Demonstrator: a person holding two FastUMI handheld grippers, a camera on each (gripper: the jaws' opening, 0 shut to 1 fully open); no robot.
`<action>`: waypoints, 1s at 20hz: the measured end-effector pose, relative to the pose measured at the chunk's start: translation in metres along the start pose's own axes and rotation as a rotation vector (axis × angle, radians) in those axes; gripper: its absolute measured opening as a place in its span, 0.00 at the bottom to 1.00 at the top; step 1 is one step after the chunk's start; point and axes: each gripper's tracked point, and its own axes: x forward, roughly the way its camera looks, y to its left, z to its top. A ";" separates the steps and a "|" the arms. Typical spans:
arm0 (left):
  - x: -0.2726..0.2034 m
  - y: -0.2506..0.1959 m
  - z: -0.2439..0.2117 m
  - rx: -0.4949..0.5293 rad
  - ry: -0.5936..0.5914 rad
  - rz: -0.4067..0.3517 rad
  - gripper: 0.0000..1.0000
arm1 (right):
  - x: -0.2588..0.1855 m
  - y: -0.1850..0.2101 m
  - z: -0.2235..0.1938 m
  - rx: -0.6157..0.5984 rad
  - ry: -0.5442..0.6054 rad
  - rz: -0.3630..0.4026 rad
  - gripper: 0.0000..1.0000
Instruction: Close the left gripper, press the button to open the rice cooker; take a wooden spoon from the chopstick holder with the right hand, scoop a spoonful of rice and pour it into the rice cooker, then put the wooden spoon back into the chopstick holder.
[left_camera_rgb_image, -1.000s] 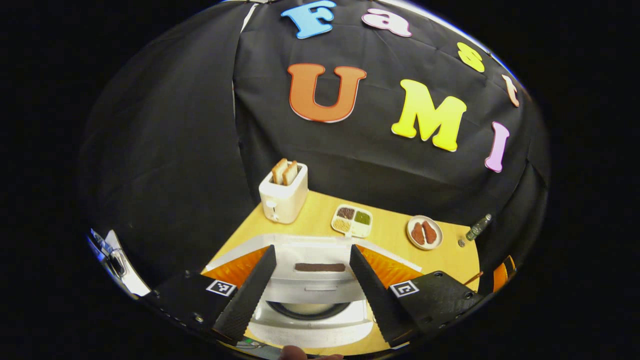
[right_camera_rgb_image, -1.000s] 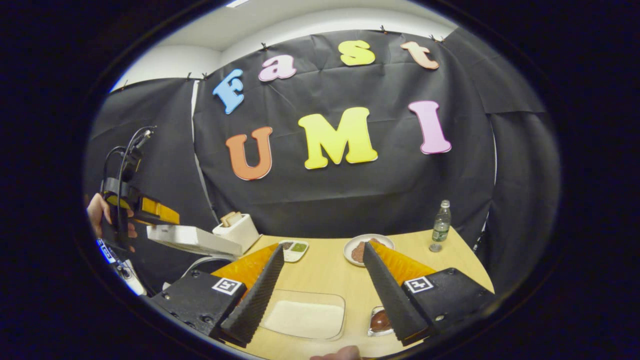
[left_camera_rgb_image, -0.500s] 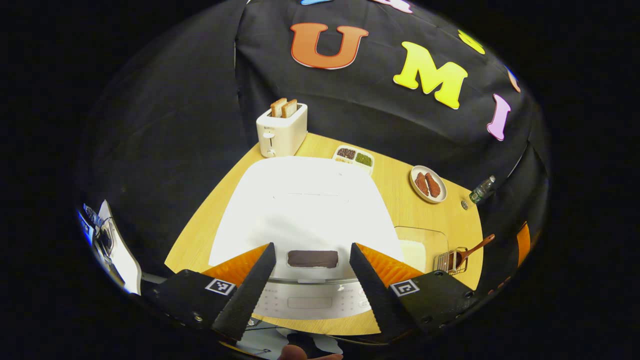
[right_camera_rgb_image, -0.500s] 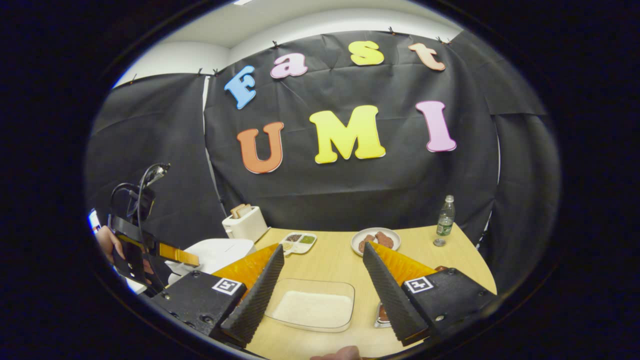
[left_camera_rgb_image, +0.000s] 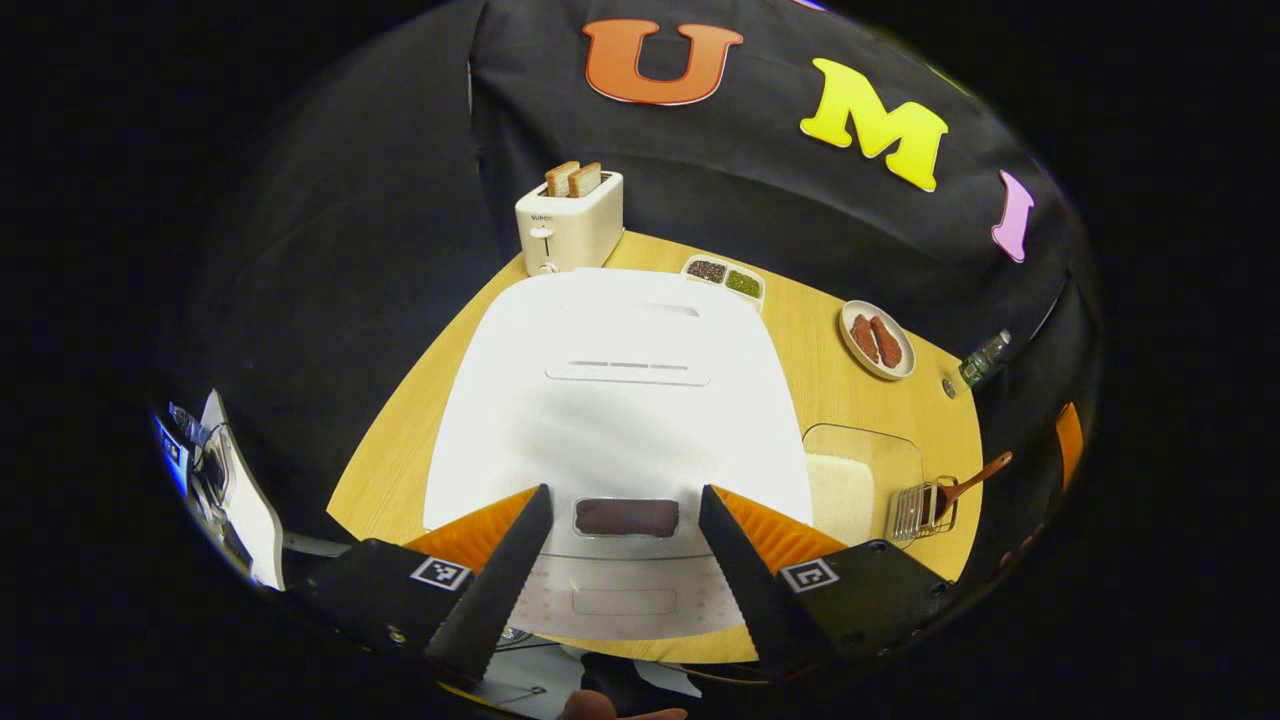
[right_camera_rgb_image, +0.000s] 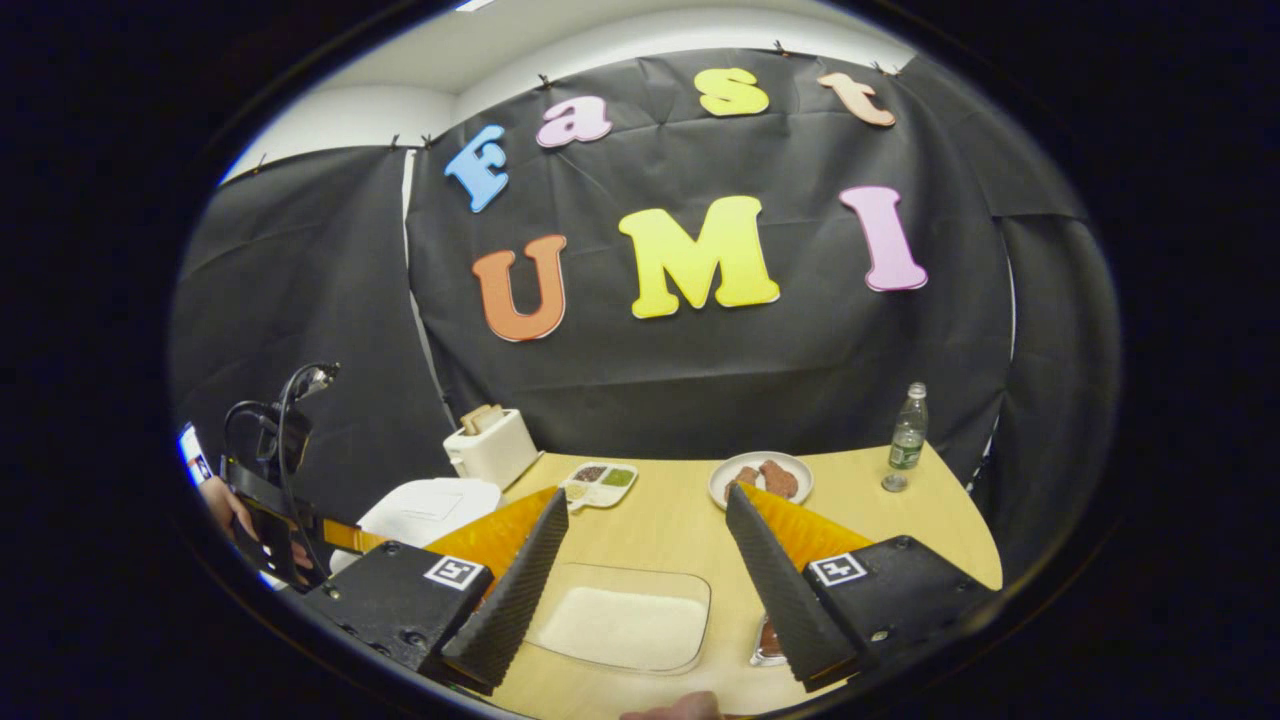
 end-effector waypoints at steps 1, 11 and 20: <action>0.001 0.001 -0.002 0.016 0.004 0.013 0.97 | 0.003 0.003 0.000 0.001 0.002 0.008 0.99; 0.005 0.002 0.003 0.046 -0.056 0.036 0.98 | 0.019 0.015 -0.001 0.012 0.007 0.035 1.00; -0.086 -0.014 0.045 0.037 -0.455 -0.140 0.94 | -0.045 0.062 0.044 -0.059 -0.124 -0.025 1.00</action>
